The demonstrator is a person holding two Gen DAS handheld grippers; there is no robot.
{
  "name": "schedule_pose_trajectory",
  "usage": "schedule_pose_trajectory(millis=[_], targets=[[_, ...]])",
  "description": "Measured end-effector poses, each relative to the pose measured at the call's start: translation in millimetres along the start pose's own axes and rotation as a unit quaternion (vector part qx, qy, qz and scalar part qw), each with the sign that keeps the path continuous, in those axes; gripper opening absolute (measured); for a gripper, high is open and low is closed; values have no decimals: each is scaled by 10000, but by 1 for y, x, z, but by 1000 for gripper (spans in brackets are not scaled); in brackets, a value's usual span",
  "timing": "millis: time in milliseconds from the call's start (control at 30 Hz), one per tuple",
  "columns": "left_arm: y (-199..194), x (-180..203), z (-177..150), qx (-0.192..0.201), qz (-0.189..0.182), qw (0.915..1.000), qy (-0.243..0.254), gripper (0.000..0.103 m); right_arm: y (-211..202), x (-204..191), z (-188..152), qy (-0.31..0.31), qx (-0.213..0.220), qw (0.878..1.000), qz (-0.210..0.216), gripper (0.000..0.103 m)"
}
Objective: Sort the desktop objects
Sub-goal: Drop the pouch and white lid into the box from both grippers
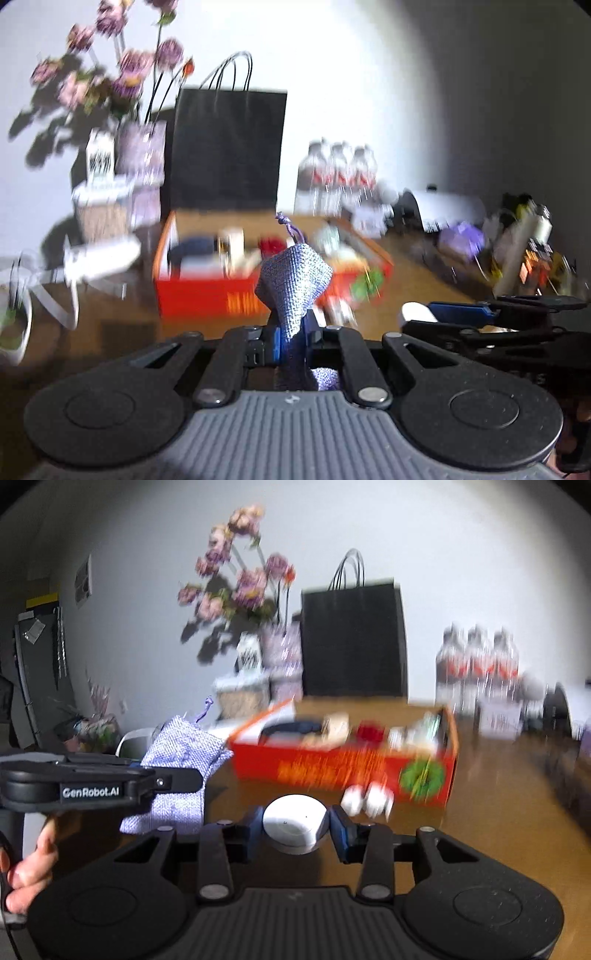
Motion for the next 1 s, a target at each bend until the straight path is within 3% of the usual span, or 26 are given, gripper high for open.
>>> schedule_pose_trajectory(millis=[167, 300, 400, 500, 600, 767, 800, 833, 900, 967, 1000], targets=[[85, -15, 68, -165, -211, 9995, -143, 12, 44, 47, 73, 129, 209, 9996, -169, 38], [159, -33, 88, -463, 81, 9989, 5, 12, 119, 86, 98, 506, -377, 9980, 3, 38], [207, -37, 79, -1018, 28, 9948, 2, 12, 189, 108, 92, 753, -1162, 9903, 47, 38], [247, -37, 61, -1401, 363, 9879, 555, 15, 243, 126, 78, 1290, -1828, 9743, 266, 38], [267, -45, 46, -1698, 576, 9820, 588, 22, 271, 135, 64, 1383, -2324, 9626, 153, 38], [263, -49, 50, -1855, 318, 9813, 418, 31, 273, 139, 62, 1367, -2389, 9614, 16, 39], [262, -49, 55, -1837, 281, 9819, 352, 43, 269, 141, 64, 1382, -2352, 9621, -8, 40], [259, -50, 61, -1740, 330, 9837, 326, 73, 265, 142, 67, 1392, -2324, 9626, -49, 41], [245, -53, 80, -1295, 645, 9889, 351, 103, 254, 148, 74, 1391, -2143, 9665, -232, 41], [229, -47, 96, -940, 530, 9927, 529, 103, 238, 151, 84, 1472, -1879, 9709, -196, 53], [218, -43, 102, -866, 464, 9932, 630, 103, 226, 150, 89, 1519, -1705, 9735, -139, 54]])
Point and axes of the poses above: each gripper's, at about its wrist camera, not at the fingertips, and y roughly the way its jaws point, x to its right, z to its top, the point moved 10 cm from there along y, roughly the way its jaws point, and after that the axes turned 10 degrees about z, right-handed, at the moved point
